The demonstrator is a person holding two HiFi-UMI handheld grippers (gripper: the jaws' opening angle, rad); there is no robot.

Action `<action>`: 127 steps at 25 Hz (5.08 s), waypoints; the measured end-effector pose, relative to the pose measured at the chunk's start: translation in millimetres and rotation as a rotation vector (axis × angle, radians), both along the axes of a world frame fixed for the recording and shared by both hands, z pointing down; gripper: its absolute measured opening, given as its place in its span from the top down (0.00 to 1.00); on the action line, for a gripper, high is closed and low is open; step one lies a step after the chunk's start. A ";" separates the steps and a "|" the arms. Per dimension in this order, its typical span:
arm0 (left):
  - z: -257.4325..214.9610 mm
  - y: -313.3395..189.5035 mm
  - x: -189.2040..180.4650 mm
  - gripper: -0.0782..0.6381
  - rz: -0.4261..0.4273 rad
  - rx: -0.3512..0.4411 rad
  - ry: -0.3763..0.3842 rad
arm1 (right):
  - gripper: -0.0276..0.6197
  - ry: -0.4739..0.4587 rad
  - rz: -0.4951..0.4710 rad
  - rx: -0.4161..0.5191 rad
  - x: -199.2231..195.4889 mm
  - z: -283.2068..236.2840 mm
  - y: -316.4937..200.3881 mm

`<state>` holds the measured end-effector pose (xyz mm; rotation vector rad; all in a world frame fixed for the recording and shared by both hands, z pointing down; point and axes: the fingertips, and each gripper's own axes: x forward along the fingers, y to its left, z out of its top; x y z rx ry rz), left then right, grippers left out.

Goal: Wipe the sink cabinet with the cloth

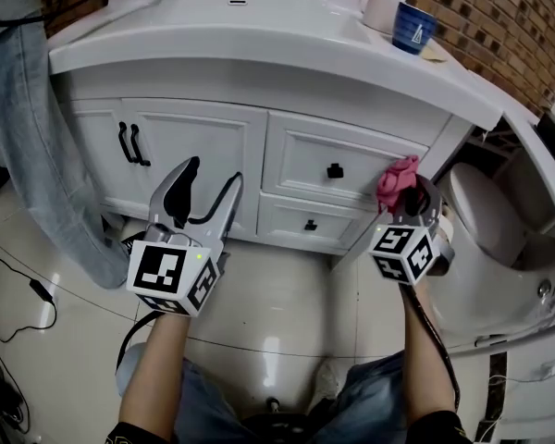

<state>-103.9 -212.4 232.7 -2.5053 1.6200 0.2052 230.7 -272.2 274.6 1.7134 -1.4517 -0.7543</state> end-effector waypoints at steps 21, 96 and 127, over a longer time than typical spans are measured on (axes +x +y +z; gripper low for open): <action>15.9 -4.0 -24.8 0.51 -0.063 -0.054 -0.053 | 0.89 0.293 -0.543 -0.100 -273.3 49.7 -8.9; 18.6 -13.6 -3.1 0.51 -0.024 -0.070 -0.051 | 0.89 0.446 -0.058 -0.272 -27.7 106.5 -9.0; 35.9 -4.2 -42.0 0.51 -0.079 -0.106 -0.162 | 0.89 0.528 -0.507 -0.256 -240.7 151.4 -21.0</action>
